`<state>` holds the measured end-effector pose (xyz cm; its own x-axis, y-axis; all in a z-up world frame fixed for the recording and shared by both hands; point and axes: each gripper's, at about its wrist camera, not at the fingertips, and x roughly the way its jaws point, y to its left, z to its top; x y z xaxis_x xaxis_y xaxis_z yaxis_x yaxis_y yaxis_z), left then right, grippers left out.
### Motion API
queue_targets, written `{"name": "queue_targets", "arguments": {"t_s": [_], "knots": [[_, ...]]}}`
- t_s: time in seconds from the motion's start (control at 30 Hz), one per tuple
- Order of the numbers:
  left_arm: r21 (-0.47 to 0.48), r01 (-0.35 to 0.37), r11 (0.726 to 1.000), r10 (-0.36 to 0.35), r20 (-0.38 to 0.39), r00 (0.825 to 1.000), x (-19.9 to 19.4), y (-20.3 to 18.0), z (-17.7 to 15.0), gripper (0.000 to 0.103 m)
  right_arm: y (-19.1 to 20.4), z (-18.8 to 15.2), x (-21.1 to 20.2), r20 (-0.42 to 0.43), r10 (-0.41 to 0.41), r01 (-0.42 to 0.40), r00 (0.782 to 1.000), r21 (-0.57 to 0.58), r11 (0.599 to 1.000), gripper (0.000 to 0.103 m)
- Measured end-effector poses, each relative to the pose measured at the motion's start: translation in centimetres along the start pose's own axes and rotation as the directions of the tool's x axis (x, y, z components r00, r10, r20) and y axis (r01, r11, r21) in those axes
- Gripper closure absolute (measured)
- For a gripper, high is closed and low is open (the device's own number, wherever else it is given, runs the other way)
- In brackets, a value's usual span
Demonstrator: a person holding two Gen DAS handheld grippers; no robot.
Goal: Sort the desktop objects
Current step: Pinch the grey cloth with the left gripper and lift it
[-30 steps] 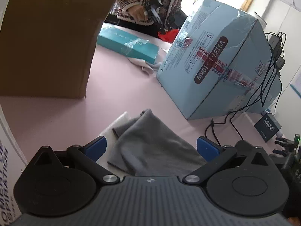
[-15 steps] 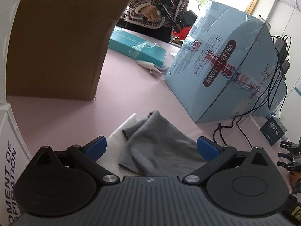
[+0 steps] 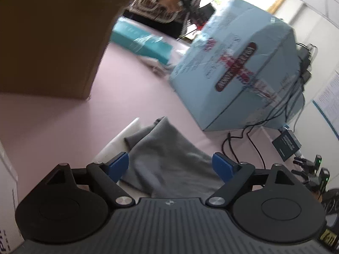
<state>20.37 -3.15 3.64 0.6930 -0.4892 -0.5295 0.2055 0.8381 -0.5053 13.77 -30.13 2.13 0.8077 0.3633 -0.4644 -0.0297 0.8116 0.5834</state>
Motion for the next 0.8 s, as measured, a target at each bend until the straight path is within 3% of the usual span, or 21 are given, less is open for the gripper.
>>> {"name": "queue_targets", "arguments": {"t_s": [0.2, 0.37, 0.6, 0.63, 0.7, 0.77, 0.8], "knots": [[0.011, -0.085, 0.996, 0.086, -0.029, 0.996, 1.8, -0.2, 0.0, 0.02, 0.1, -0.1, -0.1, 0.003, -0.003, 0.003, 1.0, 0.004, 1.0, 0.096], [0.025, -0.132, 0.991, 0.132, 0.001, 0.991, 2.8, -0.7, 0.5, 0.018, 0.2, -0.1, -0.1, 0.004, -0.013, 0.013, 1.0, 0.009, 1.0, 0.096], [0.083, -0.156, 0.984, 0.156, 0.008, 0.988, 4.9, -1.7, 0.7, 0.014, 0.3, -0.1, 0.3, -0.004, -0.035, 0.035, 0.999, -0.003, 0.999, 0.096], [0.078, -0.154, 0.985, 0.153, 0.009, 0.988, 5.0, -1.7, 0.7, 0.016, 0.3, -0.2, 0.3, -0.006, -0.036, 0.036, 0.999, -0.001, 0.999, 0.096], [0.068, -0.159, 0.985, 0.159, 0.012, 0.987, 5.0, -1.5, 0.8, 0.032, 0.1, -0.2, 0.5, -0.008, -0.039, 0.04, 0.999, 0.004, 0.999, 0.096], [0.065, -0.195, 0.979, 0.194, 0.028, 0.981, 4.8, -1.4, 0.7, 0.057, 0.0, -0.2, 0.5, -0.008, -0.043, 0.043, 0.999, 0.005, 0.999, 0.096], [0.075, -0.219, 0.973, 0.217, 0.038, 0.975, 4.8, -1.5, 0.5, 0.061, 0.0, -0.2, 0.5, -0.007, -0.044, 0.044, 0.999, 0.005, 0.999, 0.096]]}}
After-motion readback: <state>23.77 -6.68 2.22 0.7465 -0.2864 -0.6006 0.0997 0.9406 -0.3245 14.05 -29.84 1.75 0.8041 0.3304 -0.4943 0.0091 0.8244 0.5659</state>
